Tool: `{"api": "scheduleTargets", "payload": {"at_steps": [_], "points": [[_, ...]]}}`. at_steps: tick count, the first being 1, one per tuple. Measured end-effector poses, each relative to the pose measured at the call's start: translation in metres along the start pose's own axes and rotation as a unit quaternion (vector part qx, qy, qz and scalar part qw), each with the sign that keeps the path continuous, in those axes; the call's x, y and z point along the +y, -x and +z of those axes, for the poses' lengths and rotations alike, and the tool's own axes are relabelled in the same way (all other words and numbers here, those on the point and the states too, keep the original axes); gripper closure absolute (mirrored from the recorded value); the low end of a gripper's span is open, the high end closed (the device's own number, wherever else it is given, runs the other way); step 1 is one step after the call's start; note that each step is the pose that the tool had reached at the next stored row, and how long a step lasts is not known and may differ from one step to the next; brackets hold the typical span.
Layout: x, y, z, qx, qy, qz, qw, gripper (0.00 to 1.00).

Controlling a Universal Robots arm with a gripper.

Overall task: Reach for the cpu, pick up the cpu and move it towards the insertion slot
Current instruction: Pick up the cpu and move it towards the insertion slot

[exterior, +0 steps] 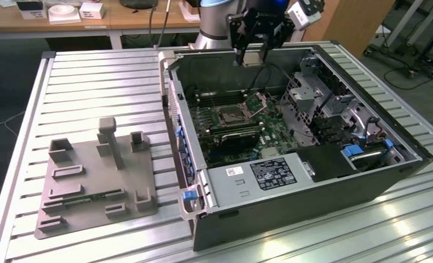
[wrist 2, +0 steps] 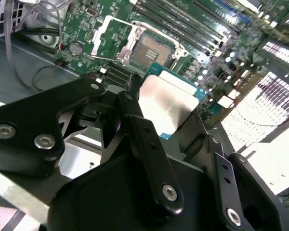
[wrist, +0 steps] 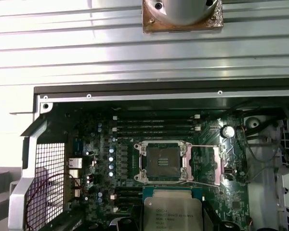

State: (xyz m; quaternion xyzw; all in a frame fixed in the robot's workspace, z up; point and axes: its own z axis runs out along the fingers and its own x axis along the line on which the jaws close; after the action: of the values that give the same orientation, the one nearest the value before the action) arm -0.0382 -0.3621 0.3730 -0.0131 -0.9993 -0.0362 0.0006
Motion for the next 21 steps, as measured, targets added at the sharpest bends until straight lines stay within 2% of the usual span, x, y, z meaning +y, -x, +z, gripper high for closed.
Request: {"api": "scheduleTargets", "payload": {"at_steps": [10, 21], "points": [[0.0175, 0.0077, 0.0039, 0.0002, 0.0001, 0.0, 1.0, 0.45], [0.018, 0.0081, 0.0042, 0.0002, 0.0, 0.0, 1.0, 0.45]]}}
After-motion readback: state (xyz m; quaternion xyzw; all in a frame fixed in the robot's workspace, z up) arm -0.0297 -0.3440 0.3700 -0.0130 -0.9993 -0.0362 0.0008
